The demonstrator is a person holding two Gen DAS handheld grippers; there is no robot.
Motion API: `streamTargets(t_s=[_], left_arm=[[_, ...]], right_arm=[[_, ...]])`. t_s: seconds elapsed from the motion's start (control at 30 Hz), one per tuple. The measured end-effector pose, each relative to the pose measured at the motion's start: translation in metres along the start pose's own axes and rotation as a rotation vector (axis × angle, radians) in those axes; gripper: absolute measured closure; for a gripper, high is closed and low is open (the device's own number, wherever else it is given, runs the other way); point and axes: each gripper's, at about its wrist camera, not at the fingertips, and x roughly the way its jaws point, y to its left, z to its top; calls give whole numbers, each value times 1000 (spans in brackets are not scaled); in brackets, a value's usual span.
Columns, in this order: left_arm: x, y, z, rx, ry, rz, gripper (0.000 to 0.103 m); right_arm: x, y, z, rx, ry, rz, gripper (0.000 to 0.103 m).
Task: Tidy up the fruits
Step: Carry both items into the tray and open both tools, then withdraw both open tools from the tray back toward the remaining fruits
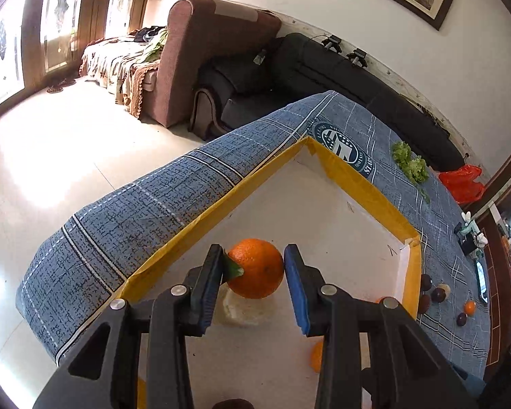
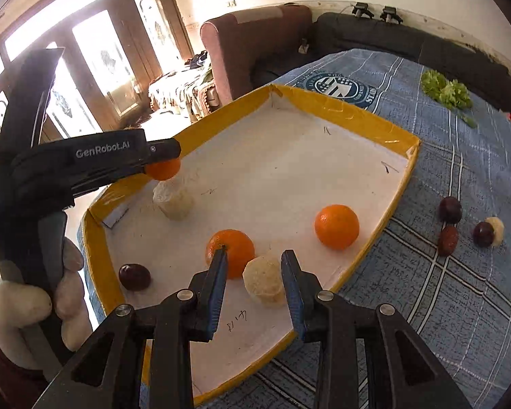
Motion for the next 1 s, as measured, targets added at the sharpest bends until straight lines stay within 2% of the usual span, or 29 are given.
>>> streamTargets(t_s=[0.07,0.2,0.33,0.4,0.47,0.53,0.7,0.9,1.0], left_arm=[[-2,3,0,-16,-2,-14,65],[-17,4,-1,-25,-34,-18,47],[-36,5,0,-45,-70,-24,34],[-47,3,0,-46,-88,-30,32],[-55,-2,-1,-40,-97,-38,29],[-63,-12,-4,-21,-103,-59,27],[-67,-56,-17,61,-60,-109,17],[-64,-113,-44,159,41,-282,15],[-68,-132,-55,209,35,-286,15]], right_arm=[[1,6,-2,-9,12,24,66],[1,13,-5,-17,20,67,66],[-14,6,-9,35,-8,119,66],[-27,-4,-10,72,-45,123,62],[-43,-24,-15,140,-99,104,46],[-54,-48,-22,229,-141,92,38],[-59,-90,-36,401,-152,89,38],[-78,-114,-50,466,-185,44,38],[-89,-128,-60,500,-203,24,38]])
